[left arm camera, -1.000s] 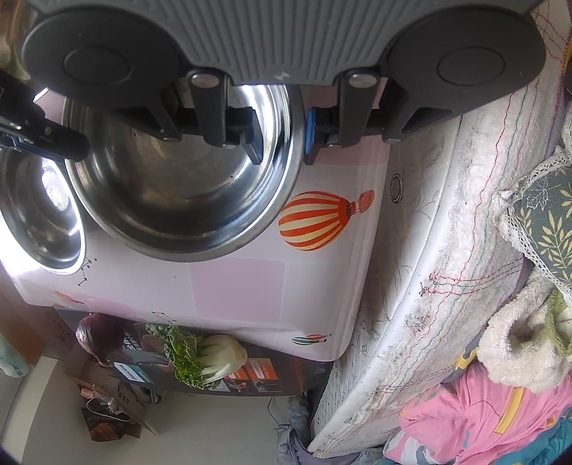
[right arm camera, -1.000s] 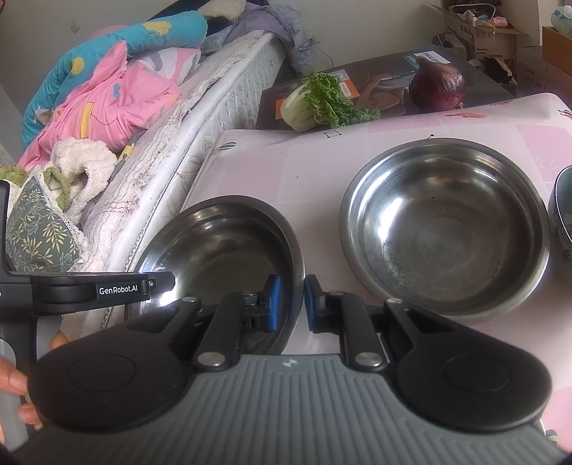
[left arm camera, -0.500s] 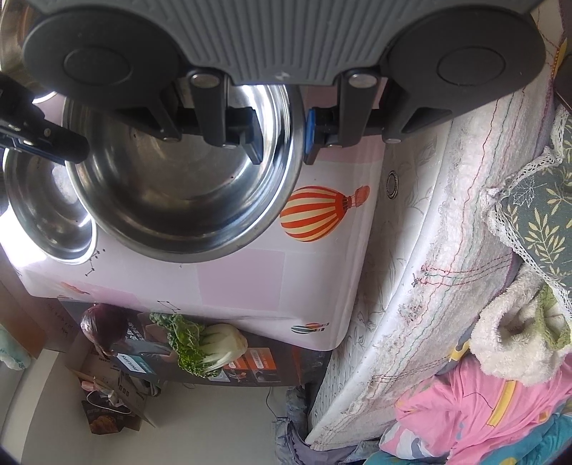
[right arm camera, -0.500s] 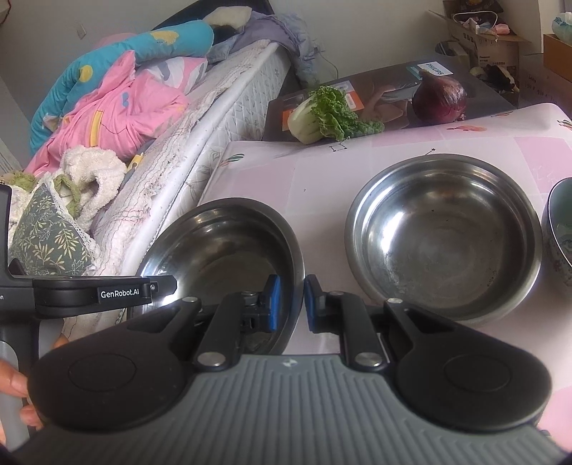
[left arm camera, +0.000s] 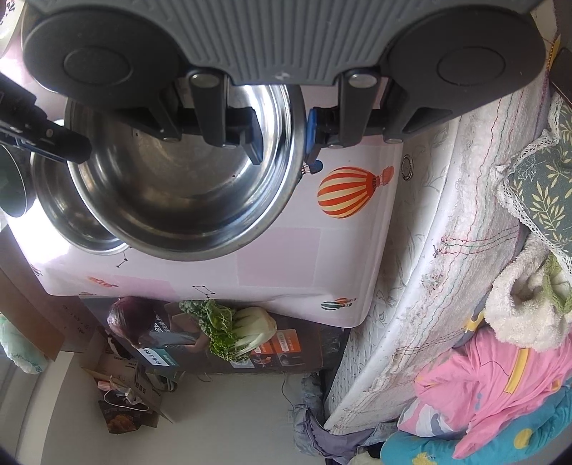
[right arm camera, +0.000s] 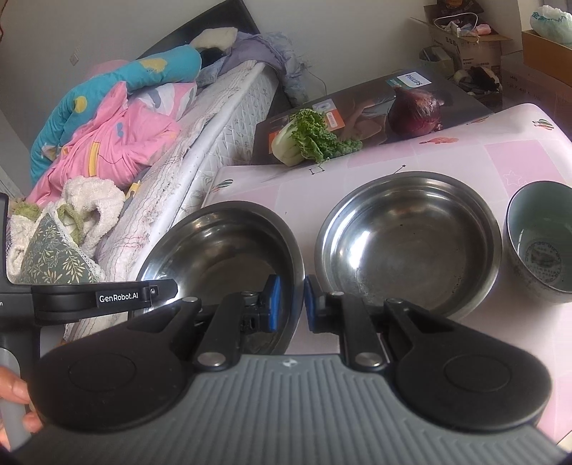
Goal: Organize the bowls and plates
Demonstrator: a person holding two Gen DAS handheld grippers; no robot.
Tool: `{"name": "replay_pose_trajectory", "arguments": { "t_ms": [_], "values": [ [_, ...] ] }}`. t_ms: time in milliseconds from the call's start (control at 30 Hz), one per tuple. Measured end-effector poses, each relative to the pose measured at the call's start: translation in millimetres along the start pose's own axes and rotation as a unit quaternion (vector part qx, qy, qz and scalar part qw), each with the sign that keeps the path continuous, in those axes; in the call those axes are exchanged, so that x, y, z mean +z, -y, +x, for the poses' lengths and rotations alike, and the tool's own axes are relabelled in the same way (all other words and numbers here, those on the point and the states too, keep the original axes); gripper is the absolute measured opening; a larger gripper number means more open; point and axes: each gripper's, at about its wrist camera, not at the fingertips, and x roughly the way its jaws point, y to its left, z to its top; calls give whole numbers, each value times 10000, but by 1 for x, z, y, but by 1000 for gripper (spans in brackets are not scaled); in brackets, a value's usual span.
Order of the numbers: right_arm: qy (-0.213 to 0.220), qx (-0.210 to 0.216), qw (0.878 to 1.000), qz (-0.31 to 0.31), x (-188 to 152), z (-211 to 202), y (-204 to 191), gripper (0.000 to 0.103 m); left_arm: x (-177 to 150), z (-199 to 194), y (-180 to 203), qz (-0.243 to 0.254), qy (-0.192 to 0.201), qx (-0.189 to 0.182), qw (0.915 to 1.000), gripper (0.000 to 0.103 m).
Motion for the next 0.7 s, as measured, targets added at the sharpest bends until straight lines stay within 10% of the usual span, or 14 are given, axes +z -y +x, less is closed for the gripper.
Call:
{"name": "replay_pose_trajectory", "arguments": {
  "t_ms": [700],
  "values": [
    [108, -654, 9953, 702, 40, -17, 136, 15, 36, 40, 138, 711, -255, -418, 9963, 25]
  ]
}}
